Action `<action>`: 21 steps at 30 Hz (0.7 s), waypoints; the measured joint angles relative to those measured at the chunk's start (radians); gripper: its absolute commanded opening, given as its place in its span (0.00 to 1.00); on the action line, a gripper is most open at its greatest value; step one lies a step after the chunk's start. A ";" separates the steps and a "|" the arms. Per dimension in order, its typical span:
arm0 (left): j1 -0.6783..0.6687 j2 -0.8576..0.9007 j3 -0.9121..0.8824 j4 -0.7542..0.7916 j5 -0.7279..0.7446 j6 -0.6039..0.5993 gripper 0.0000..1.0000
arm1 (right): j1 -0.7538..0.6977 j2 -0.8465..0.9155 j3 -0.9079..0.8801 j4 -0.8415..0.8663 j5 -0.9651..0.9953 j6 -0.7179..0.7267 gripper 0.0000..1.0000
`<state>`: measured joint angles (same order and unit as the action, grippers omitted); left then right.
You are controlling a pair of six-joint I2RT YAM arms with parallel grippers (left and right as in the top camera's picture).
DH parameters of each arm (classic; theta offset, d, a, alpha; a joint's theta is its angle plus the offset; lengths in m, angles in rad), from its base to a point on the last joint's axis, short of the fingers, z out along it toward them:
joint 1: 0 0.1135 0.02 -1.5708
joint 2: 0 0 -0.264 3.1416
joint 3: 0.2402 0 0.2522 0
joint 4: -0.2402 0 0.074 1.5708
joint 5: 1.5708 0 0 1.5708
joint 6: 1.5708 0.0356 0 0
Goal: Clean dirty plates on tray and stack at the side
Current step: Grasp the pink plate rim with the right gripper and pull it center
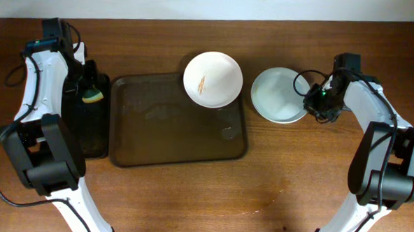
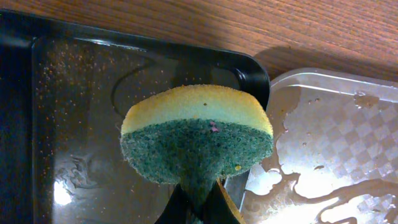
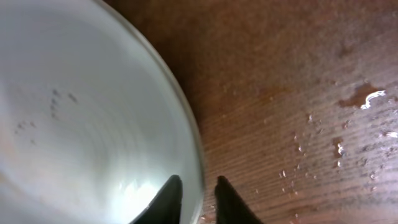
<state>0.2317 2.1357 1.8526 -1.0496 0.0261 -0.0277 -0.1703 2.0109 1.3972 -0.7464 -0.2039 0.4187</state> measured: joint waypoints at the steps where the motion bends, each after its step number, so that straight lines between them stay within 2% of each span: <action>1: -0.001 0.000 0.000 0.000 0.000 0.000 0.01 | 0.000 0.000 0.000 -0.008 -0.009 -0.002 0.57; 2: 0.000 0.000 0.000 0.000 0.000 0.000 0.01 | 0.000 -0.001 0.000 -0.015 -0.024 -0.007 0.61; 6: 0.000 0.000 0.000 0.011 0.000 0.000 0.01 | 0.038 -0.039 0.101 -0.067 -0.066 -0.040 0.60; 9: -0.006 0.000 0.000 0.015 0.008 0.000 0.01 | 0.199 -0.083 0.172 0.004 -0.093 -0.026 0.56; 14: -0.074 0.000 -0.002 0.079 0.053 0.000 0.01 | 0.491 -0.036 0.174 0.045 0.043 0.145 0.45; 21: -0.114 0.000 -0.002 0.120 0.064 0.000 0.01 | 0.600 0.119 0.174 0.131 0.168 0.321 0.38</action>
<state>0.1173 2.1357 1.8507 -0.9298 0.0898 -0.0280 0.4301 2.1300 1.5707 -0.6155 -0.0357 0.7399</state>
